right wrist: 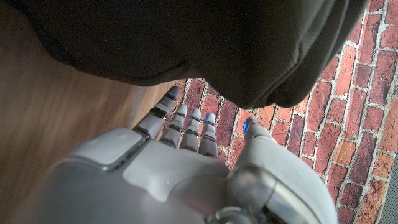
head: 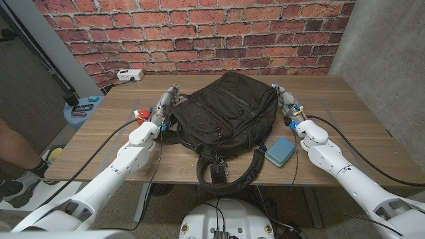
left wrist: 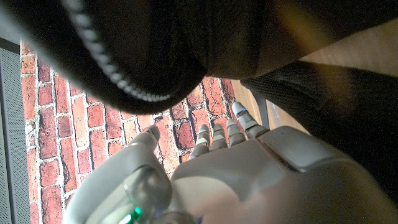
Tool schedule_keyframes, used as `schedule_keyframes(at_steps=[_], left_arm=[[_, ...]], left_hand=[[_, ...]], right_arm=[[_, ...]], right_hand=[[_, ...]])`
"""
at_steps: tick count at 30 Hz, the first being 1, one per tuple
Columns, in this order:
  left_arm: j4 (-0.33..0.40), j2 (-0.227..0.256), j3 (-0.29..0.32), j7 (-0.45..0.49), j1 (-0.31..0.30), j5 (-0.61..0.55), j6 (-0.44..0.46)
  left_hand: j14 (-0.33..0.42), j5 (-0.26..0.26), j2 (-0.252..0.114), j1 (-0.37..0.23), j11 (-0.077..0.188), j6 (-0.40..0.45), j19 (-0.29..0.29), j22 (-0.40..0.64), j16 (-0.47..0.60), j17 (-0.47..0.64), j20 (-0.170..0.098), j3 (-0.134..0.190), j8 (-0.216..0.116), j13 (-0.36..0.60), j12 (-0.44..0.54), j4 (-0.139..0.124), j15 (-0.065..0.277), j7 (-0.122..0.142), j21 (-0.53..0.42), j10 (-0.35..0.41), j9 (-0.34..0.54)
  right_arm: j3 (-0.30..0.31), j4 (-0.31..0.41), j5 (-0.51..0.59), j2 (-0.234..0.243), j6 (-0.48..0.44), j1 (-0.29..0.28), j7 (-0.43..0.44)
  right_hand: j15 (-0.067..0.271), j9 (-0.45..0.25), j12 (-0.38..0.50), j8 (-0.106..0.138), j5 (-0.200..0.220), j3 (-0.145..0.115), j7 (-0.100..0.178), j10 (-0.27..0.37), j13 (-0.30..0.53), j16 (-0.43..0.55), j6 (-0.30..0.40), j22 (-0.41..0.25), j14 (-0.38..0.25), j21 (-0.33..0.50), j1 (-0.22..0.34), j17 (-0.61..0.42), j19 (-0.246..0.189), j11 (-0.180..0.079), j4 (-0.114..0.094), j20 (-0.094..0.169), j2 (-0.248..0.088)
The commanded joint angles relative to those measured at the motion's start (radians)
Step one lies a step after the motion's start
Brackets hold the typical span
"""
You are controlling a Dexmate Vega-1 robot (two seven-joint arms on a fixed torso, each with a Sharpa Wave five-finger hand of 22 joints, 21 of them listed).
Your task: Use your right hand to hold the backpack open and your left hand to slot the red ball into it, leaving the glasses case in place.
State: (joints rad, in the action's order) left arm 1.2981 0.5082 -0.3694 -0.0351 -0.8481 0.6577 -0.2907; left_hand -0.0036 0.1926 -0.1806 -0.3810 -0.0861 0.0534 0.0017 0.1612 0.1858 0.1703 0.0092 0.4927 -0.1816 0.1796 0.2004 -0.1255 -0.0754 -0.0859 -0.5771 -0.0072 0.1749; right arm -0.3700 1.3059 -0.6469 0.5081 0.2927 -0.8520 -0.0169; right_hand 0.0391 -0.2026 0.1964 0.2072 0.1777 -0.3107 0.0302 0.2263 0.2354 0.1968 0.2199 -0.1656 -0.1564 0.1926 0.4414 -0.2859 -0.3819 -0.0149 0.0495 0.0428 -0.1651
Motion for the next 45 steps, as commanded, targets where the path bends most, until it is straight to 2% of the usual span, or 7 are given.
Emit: schedule_keyframes(at_steps=[1,19,30,39,45], left_arm=[[0.012,0.006,-0.001,-0.007,-0.015,0.006,0.004],[0.067,0.045,0.021,0.004,-0.061,0.013,0.008],[0.078,0.060,0.027,-0.001,-0.067,0.014,0.010],[0.073,0.061,0.031,-0.003,-0.069,0.010,-0.004],[0.072,0.062,0.030,-0.004,-0.068,0.006,-0.009]], left_hand=[[0.001,0.006,0.002,-0.010,-0.006,0.002,0.005,0.004,0.005,0.005,0.010,0.007,-0.006,0.004,0.004,0.001,-0.010,-0.008,-0.002,-0.001,0.002],[-0.001,0.005,0.004,-0.007,-0.007,0.003,0.004,0.004,0.003,0.005,0.011,0.014,-0.004,0.004,0.001,0.003,-0.012,-0.009,0.011,-0.005,0.002],[-0.003,0.004,0.005,-0.004,-0.007,0.001,0.006,0.004,0.002,0.005,0.010,0.016,-0.003,0.004,0.000,0.004,-0.012,-0.007,0.017,-0.005,0.002],[-0.002,0.003,0.006,-0.002,-0.007,0.001,0.008,0.005,0.001,0.005,0.011,0.019,-0.002,0.004,0.000,0.005,-0.012,-0.007,0.022,-0.004,0.002],[-0.002,0.003,0.007,-0.002,-0.007,0.000,0.010,0.005,0.001,0.005,0.010,0.021,-0.002,0.004,0.000,0.007,-0.013,-0.006,0.025,-0.004,0.002]], right_arm=[[0.004,0.023,0.005,0.001,0.010,-0.025,0.021],[0.000,0.102,0.041,0.031,-0.005,-0.060,0.061],[-0.001,0.146,0.070,0.051,-0.016,-0.073,0.090],[-0.014,0.198,0.122,0.083,-0.052,-0.074,0.116],[-0.018,0.271,0.176,0.128,-0.101,-0.087,0.154]], right_hand=[[0.037,-0.004,0.005,0.004,0.005,-0.007,-0.001,0.005,0.001,0.006,0.007,-0.005,-0.007,0.006,0.009,-0.003,-0.010,0.000,0.002,0.050,0.001],[0.036,-0.002,0.004,0.001,0.005,-0.007,-0.002,0.002,-0.004,0.007,0.003,-0.005,-0.003,0.004,0.008,0.001,-0.008,0.000,0.005,0.048,0.002],[0.034,-0.002,0.003,0.000,0.005,-0.008,-0.002,0.001,-0.006,0.008,0.004,-0.005,-0.002,0.003,0.010,0.004,-0.007,-0.001,0.009,0.047,0.002],[0.033,-0.001,0.003,-0.001,0.006,-0.010,-0.003,0.000,-0.009,0.008,0.002,-0.005,-0.002,0.003,0.015,0.009,-0.006,0.001,0.017,0.046,0.004],[0.031,-0.001,0.002,-0.002,0.006,-0.011,-0.005,-0.001,-0.010,0.008,0.000,-0.005,-0.002,0.003,0.019,0.012,-0.007,0.001,0.021,0.045,0.006]])
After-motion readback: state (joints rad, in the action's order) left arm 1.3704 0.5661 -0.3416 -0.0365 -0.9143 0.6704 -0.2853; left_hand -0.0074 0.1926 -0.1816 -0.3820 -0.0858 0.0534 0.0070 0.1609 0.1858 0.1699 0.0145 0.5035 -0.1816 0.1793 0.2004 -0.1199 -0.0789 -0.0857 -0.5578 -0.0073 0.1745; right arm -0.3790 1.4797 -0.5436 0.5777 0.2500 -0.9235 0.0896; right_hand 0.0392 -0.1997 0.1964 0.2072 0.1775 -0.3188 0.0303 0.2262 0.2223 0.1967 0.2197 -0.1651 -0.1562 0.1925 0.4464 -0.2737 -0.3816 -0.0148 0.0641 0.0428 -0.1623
